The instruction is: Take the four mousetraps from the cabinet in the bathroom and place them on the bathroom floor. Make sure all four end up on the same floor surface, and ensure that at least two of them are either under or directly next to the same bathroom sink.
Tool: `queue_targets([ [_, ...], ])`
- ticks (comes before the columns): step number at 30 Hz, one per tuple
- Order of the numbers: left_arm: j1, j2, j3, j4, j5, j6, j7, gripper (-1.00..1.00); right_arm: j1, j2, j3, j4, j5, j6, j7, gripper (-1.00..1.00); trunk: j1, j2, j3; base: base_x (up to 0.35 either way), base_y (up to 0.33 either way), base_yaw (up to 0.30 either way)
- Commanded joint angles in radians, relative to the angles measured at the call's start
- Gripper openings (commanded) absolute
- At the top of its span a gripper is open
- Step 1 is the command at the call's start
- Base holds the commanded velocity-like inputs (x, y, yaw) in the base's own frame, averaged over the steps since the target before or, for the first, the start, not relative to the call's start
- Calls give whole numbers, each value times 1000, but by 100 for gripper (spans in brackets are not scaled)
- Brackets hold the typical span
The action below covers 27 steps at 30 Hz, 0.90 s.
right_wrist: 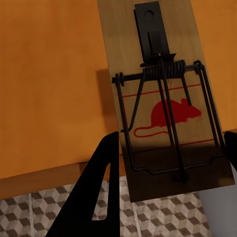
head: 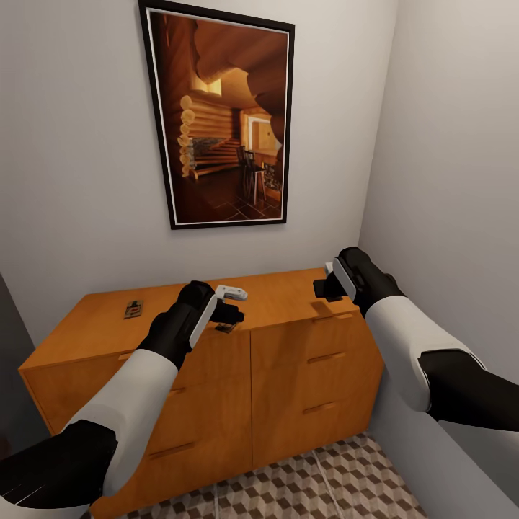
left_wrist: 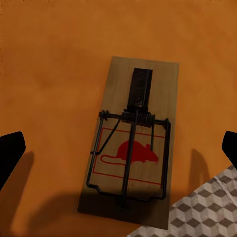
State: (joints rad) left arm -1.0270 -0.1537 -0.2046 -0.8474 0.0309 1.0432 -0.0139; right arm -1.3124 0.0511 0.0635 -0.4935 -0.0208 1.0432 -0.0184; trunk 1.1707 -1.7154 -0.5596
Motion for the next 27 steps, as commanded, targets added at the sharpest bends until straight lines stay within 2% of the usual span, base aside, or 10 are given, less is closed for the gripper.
queue_targets([
  [1, -1, 0, -1, -1, 2, 4, 0, 100, -1, 0, 4, -1, -4, 4, -3, -100, 0, -1, -1, 0, 0, 0],
  [27, -1, 0, -1, -3, 3, 4, 0, 100, -1, 0, 4, 0, -4, 4, -4, -100, 0, -1, -1, -2, 0, 0],
])
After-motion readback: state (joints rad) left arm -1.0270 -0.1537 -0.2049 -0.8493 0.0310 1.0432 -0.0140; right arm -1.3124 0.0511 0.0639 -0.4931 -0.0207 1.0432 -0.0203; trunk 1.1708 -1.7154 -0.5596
